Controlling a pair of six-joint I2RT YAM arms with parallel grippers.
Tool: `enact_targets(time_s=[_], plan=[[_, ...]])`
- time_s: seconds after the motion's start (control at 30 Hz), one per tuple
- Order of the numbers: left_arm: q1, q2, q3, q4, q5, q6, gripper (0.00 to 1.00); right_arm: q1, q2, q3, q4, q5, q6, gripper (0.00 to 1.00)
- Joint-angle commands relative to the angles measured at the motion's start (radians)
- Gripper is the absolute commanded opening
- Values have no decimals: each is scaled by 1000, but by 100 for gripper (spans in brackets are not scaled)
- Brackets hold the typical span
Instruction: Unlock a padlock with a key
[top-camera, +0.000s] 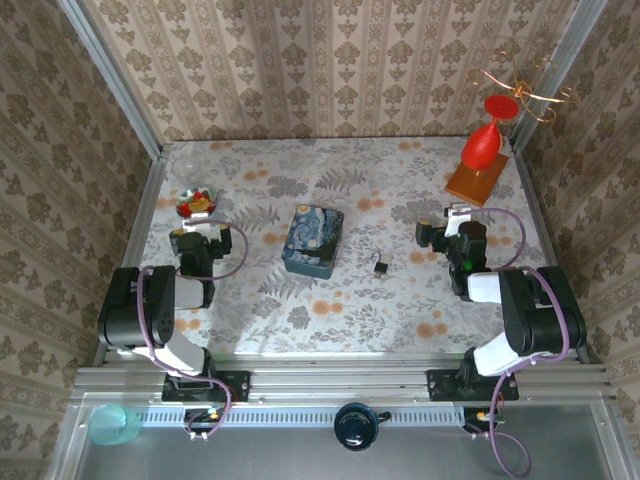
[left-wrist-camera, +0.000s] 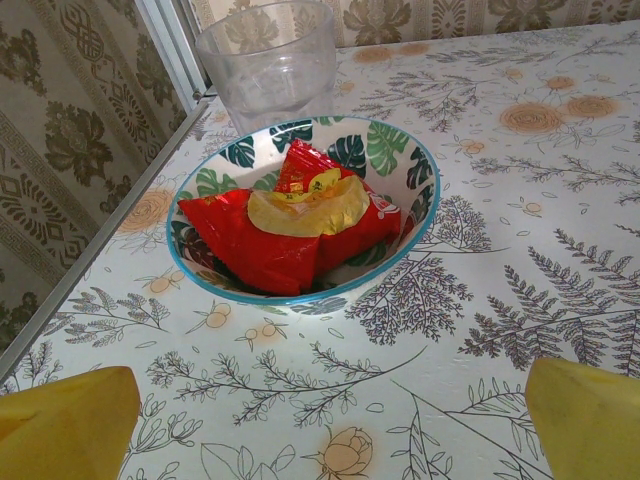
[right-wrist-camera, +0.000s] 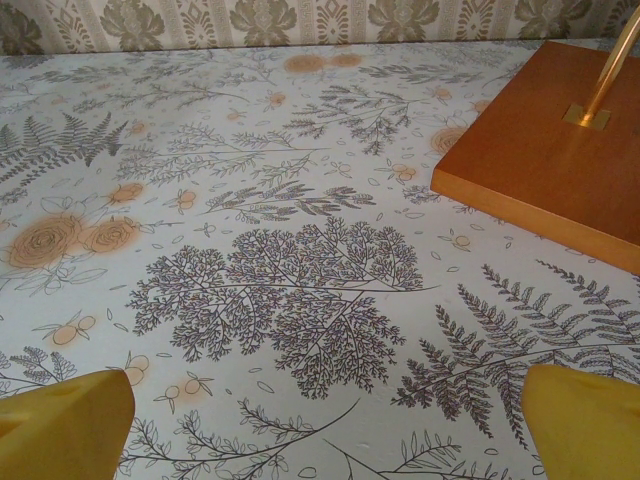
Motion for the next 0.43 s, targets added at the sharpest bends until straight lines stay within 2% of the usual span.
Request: enact_targets(time_s=[0.0,0.4], plan=[[-1,-11,3,17,-1,-16,100,1,3,11,0,24,5,100],[-5,-12,11,2,-10,-15,100,1,2,14,-2,24,5,100]])
